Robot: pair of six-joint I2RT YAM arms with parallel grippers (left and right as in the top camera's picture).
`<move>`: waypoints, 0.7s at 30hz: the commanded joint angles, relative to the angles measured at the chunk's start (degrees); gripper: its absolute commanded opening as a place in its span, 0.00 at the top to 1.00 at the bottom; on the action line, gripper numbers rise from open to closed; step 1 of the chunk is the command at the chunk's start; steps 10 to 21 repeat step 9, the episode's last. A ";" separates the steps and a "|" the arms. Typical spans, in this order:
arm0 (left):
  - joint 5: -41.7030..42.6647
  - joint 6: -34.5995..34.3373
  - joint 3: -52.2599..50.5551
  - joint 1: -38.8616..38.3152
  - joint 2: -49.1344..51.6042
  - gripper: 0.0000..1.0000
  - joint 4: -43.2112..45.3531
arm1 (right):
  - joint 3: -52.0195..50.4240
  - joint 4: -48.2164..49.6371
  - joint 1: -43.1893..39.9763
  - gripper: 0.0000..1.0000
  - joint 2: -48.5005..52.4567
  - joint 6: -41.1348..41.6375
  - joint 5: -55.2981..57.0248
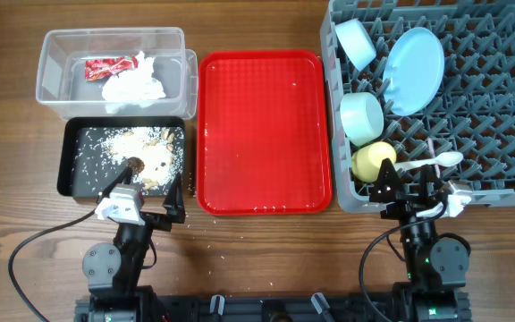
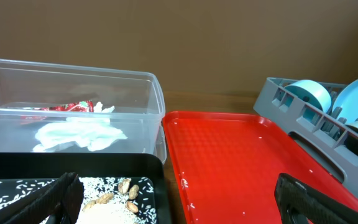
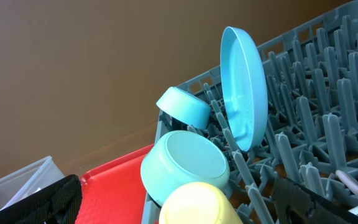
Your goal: Sort waste into correct bins and load items into the dishwasher rack
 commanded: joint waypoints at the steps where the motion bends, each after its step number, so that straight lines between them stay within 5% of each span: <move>1: -0.76 -0.17 -0.44 -0.26 -0.63 0.00 -0.11 | -0.07 0.24 0.24 0.00 -0.42 0.52 0.72; 21: -0.76 -0.15 -0.44 -0.26 -0.63 0.00 -0.11 | -0.07 0.24 0.24 0.00 -0.42 0.52 0.72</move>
